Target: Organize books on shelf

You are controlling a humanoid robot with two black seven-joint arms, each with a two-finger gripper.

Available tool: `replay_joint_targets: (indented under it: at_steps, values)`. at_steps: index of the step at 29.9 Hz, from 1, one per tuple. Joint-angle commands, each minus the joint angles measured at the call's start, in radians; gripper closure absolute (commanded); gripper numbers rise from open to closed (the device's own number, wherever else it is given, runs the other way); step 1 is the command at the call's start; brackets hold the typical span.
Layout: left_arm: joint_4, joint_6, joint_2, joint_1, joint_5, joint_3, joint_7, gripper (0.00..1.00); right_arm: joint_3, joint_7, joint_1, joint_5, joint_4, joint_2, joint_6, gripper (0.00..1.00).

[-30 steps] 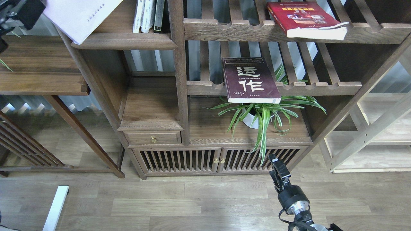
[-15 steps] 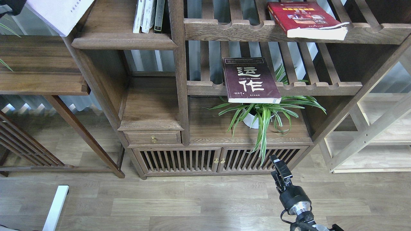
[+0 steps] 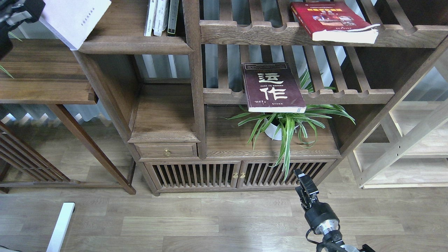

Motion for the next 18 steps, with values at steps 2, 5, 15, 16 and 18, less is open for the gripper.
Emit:
replay_joint_targets:
  at_steps: [2,5,15,16,18]
  values:
    - [0.017,0.033,0.000,-0.044,0.000,0.040,0.000,0.96,0.001,0.001,-0.005,0.000,-0.001,-0.009,0.000,0.01]
    - [0.028,0.047,0.000,-0.066,0.002,0.068,0.000,0.96,0.001,0.001,-0.008,0.000,-0.001,-0.012,0.000,0.01]
    - [0.107,0.159,-0.001,-0.224,0.003,0.215,0.000,0.97,0.004,0.004,-0.024,0.003,-0.001,-0.014,0.000,0.01]
    - [0.121,0.159,-0.003,-0.244,0.005,0.229,0.000,0.97,0.004,0.004,-0.031,0.003,-0.001,-0.014,0.000,0.01]
    - [0.152,0.161,-0.010,-0.282,0.005,0.255,0.000,0.97,0.004,0.004,-0.040,0.006,0.001,-0.012,0.000,0.01]
